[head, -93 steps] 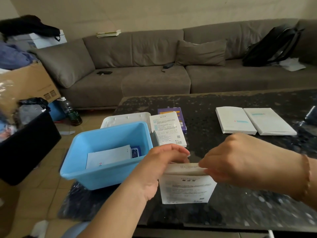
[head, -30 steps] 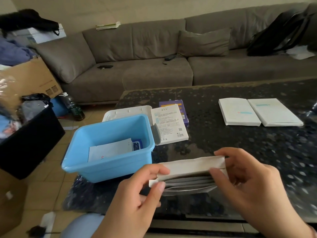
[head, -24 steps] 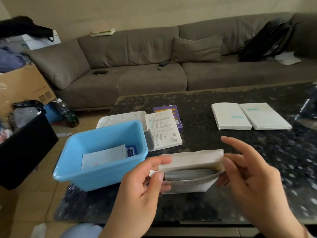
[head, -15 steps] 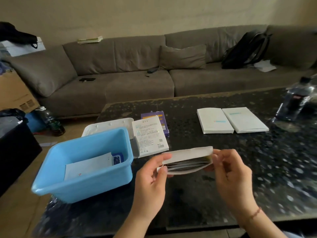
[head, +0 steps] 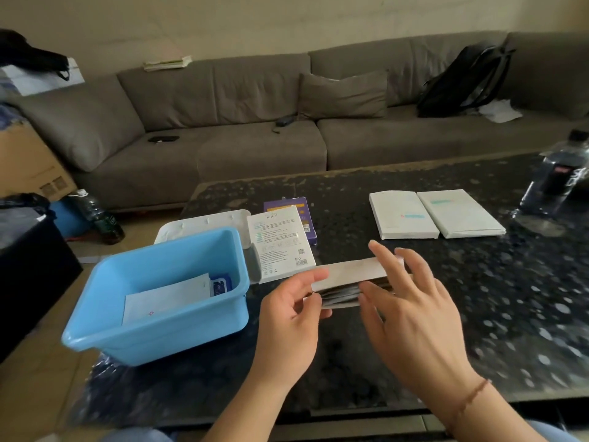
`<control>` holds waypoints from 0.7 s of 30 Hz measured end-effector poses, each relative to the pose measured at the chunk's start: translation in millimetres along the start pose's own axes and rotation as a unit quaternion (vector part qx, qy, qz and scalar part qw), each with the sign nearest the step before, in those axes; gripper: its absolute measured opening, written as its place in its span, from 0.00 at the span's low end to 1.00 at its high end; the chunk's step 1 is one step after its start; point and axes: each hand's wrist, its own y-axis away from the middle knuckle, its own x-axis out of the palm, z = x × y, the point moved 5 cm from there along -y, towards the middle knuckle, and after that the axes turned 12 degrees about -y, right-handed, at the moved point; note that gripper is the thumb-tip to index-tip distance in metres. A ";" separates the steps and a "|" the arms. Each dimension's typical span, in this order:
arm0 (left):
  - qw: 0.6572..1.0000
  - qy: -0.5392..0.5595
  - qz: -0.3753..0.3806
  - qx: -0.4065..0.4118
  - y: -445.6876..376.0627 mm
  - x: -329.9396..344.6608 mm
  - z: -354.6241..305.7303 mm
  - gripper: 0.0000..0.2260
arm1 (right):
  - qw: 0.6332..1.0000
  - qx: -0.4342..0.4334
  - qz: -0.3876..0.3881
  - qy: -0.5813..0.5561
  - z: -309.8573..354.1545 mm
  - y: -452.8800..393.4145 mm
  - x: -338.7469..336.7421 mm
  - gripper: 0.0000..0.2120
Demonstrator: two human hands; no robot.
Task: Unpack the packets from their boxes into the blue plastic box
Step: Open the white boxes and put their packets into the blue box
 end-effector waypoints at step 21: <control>0.999 0.018 0.014 -0.039 -21.3 -4.7 5.1 0.16 | 0.977 -0.094 0.183 0.049 -0.9 -33.3 17.6 0.06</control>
